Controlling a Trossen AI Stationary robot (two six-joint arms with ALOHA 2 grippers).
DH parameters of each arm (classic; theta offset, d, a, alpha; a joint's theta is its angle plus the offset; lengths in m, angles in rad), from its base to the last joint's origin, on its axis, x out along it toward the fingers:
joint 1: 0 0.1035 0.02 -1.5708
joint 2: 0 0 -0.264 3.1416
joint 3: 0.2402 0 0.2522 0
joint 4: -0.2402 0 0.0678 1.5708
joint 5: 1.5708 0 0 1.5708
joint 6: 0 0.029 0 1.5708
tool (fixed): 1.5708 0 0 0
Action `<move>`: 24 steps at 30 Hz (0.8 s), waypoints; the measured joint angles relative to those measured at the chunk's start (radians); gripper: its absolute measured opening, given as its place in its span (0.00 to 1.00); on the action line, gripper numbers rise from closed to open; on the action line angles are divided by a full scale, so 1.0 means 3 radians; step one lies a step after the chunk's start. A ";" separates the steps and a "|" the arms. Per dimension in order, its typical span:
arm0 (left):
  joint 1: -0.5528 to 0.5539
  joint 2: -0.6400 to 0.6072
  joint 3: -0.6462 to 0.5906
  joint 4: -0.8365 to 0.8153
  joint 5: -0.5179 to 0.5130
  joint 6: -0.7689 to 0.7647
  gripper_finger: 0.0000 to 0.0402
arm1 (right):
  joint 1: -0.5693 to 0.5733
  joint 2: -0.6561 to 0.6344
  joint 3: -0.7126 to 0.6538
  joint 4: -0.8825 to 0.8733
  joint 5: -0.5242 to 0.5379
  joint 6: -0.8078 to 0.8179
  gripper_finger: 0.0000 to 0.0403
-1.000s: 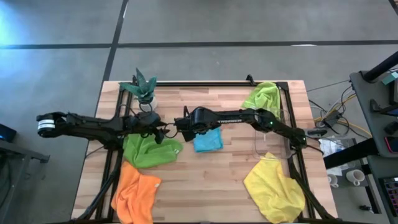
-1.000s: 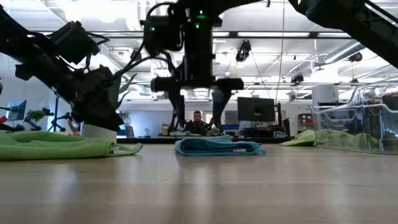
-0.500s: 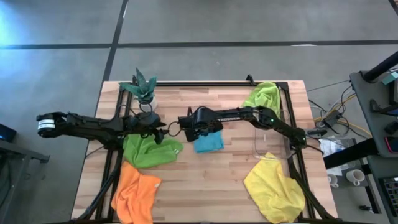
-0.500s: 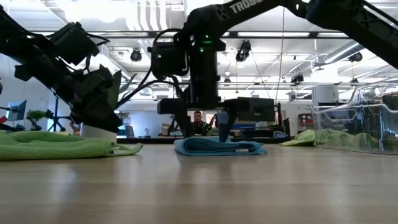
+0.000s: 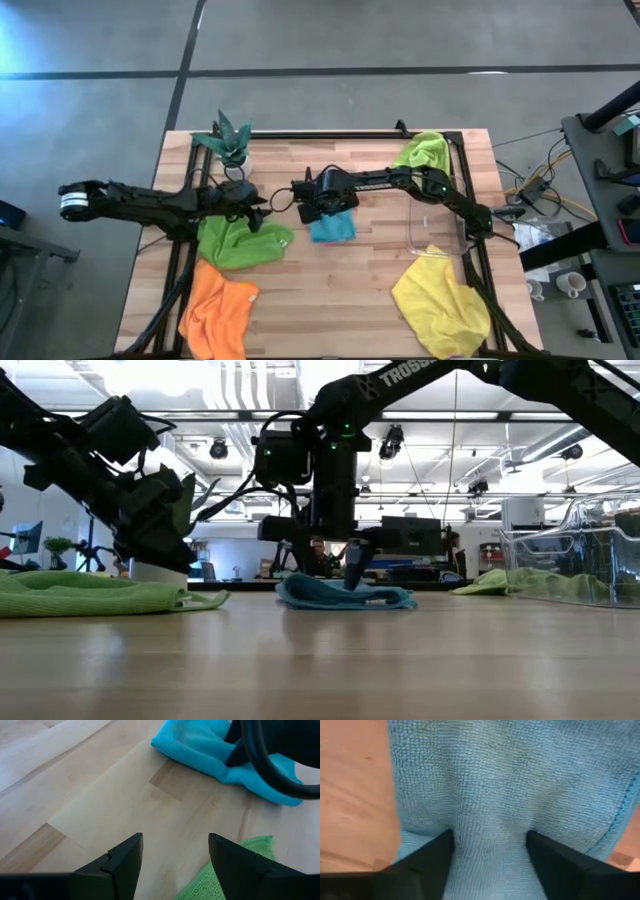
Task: Fold microfiber towels
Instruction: Put the blue microfiber cloth into the transparent bin
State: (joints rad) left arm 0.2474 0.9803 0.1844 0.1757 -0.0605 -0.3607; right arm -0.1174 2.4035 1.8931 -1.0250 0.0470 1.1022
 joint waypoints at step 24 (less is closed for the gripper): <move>-0.0001 0.0040 -0.0005 -0.0005 0.0051 0.0022 0.53 | -0.0002 -0.0864 0.0033 -0.0566 0.0511 -0.0300 0.03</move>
State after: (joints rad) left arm 0.2470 0.9924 0.1829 0.1740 -0.0452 -0.3542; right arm -0.1179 2.1442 1.9030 -1.1948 0.2003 1.0122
